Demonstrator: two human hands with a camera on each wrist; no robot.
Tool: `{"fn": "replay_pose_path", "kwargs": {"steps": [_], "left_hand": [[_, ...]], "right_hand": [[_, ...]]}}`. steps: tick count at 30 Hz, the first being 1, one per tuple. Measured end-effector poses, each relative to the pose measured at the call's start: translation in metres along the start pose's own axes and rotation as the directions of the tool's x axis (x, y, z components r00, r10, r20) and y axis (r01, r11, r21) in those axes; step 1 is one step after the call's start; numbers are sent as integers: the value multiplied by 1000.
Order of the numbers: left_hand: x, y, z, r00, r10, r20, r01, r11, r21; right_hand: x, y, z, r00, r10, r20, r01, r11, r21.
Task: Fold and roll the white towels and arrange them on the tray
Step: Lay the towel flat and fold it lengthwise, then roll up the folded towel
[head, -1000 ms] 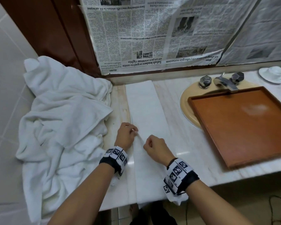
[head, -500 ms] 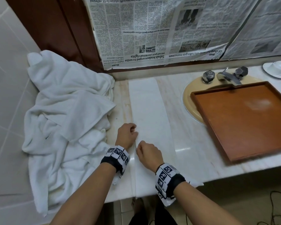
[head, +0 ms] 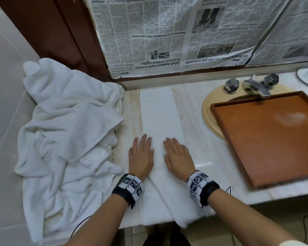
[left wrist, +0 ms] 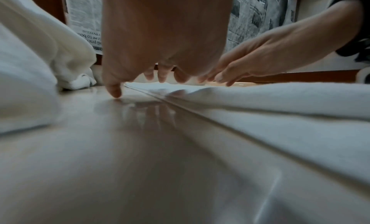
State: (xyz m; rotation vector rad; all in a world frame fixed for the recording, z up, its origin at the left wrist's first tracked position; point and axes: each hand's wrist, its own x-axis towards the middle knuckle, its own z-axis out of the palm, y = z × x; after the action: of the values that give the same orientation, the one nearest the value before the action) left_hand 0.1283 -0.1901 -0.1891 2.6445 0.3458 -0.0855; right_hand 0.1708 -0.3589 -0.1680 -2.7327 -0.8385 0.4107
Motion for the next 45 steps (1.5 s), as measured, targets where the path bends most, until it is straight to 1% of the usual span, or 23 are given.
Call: {"fn": "replay_pose_path", "kwargs": {"steps": [2, 4, 7, 9, 12, 14, 16, 18, 19, 21, 24, 26, 28, 32, 35, 38, 40, 42, 44, 45], "left_hand": [[3, 8, 8, 995, -23, 101, 16, 997, 75], [2, 10, 14, 989, -28, 143, 7, 989, 151], [-3, 0, 16, 989, -70, 127, 39, 972, 232], [-5, -9, 12, 988, -109, 110, 82, 971, 222], [-14, -19, 6, 981, -155, 115, 131, 972, 194], [-24, -19, 1, 981, -158, 113, 140, 978, 153], [-32, -14, -1, 987, -112, 116, 101, 990, 95], [-39, -9, 2, 989, -66, 136, 50, 992, 117], [-41, -7, 5, 987, -62, 146, 40, 988, 146], [-40, -6, 10, 986, -81, 148, 54, 982, 181], [-30, -1, 11, 980, -115, 162, 81, 976, 203], [-17, 5, 9, 977, -134, 168, 92, 967, 236], [-2, 12, 7, 975, -152, 164, 113, 967, 227], [33, 22, 5, 971, -179, 158, 147, 970, 195], [62, 24, 1, 965, -208, 158, 175, 964, 199], [91, 25, -4, 960, -223, 172, 183, 958, 222], [105, 27, -9, 959, -216, 182, 173, 958, 228], [113, 27, -15, 965, -189, 181, 154, 969, 192], [112, 25, -20, 980, -134, 147, 115, 985, 129], [107, 23, -21, 990, -92, 105, 84, 993, 83]], "right_hand": [[12, 1, 5, 997, -2, 83, 3, 1000, -11], [17, 3, 10, 994, 2, 107, 3, 999, -39], [16, 16, 11, 992, 36, 125, -26, 997, -75], [15, 30, 9, 988, 81, 130, -70, 994, -86], [9, 44, 1, 971, 181, 157, -171, 982, -74], [-3, 45, -4, 968, 222, 114, -216, 975, -58], [-18, 38, -4, 982, 173, 72, -171, 985, -31], [-30, 30, 0, 991, 77, 113, -74, 997, -32], [-33, 29, 4, 989, 45, 140, -39, 998, -41], [-31, 32, 8, 987, 25, 157, -15, 998, -62], [-16, 43, 4, 990, 14, 143, -2, 997, -78], [0, 53, -1, 987, 4, 160, 9, 997, -78], [18, 62, -9, 984, 9, 176, 4, 997, -75], [60, 76, -24, 975, 32, 221, -12, 996, -93], [90, 82, -35, 974, 29, 224, -6, 995, -102], [117, 89, -39, 980, 27, 196, -7, 995, -104], [132, 94, -41, 985, 29, 169, -13, 995, -98], [144, 98, -47, 989, 34, 147, -22, 996, -85], [146, 99, -56, 992, 21, 121, -13, 997, -73], [141, 99, -60, 995, -2, 95, 7, 999, -49]]}}
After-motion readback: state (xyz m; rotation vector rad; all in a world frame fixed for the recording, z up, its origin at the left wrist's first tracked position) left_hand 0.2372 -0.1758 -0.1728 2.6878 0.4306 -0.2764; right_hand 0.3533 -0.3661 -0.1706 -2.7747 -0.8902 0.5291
